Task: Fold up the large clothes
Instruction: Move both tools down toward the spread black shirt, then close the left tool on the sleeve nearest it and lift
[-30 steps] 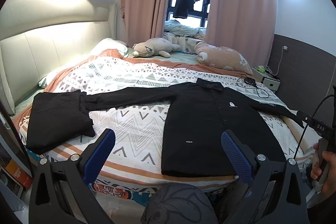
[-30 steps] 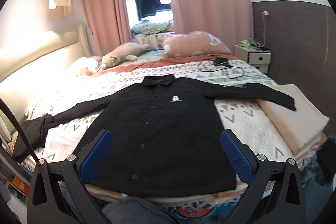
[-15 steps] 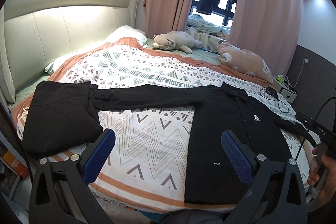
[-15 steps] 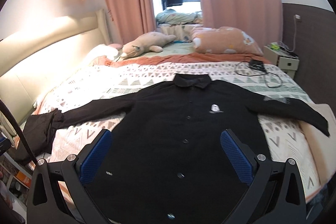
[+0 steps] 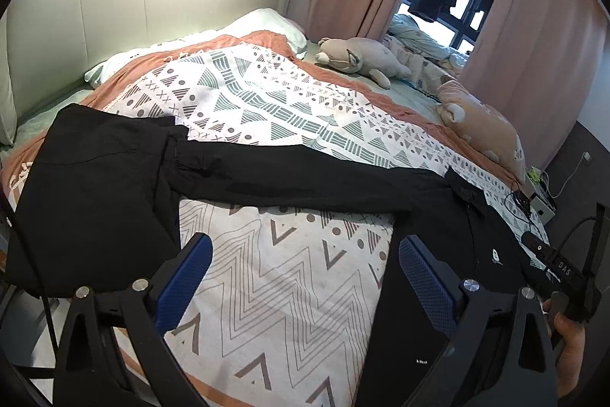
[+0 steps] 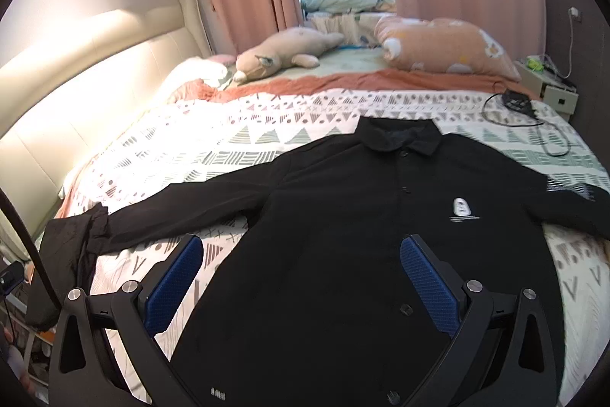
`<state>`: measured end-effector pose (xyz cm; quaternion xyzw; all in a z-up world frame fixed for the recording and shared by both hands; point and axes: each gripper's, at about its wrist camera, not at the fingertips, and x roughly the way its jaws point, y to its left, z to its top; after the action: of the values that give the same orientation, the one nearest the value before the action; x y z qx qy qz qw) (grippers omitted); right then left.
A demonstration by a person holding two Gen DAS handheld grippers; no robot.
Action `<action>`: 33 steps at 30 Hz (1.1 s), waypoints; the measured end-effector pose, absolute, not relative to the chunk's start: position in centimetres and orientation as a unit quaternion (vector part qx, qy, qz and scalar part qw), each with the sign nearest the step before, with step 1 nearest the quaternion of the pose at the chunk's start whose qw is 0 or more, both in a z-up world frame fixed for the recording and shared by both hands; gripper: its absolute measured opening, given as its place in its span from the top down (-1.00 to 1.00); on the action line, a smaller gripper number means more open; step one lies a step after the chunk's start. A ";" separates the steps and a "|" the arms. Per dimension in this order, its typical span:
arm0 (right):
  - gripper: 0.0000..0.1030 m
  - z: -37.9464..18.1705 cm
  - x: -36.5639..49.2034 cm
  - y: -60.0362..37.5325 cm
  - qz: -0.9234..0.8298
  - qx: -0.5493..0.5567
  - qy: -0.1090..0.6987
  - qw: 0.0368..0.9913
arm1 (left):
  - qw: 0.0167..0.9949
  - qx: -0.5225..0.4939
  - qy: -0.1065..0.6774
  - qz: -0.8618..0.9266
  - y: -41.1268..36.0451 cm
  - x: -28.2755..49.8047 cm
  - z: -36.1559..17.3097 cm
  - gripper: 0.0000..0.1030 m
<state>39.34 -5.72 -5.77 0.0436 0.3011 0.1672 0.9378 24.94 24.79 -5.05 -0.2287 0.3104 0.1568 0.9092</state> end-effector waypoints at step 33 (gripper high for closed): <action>-0.28 -15.6 63.4 2.9 0.191 0.100 0.426 0.879 | 0.751 -0.406 0.419 0.310 36.9 40.6 -20.9 -0.18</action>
<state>63.40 2.91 -15.62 0.0997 0.4257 0.1906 0.8789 40.62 36.85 -20.94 -0.4056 0.4191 0.3095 0.7510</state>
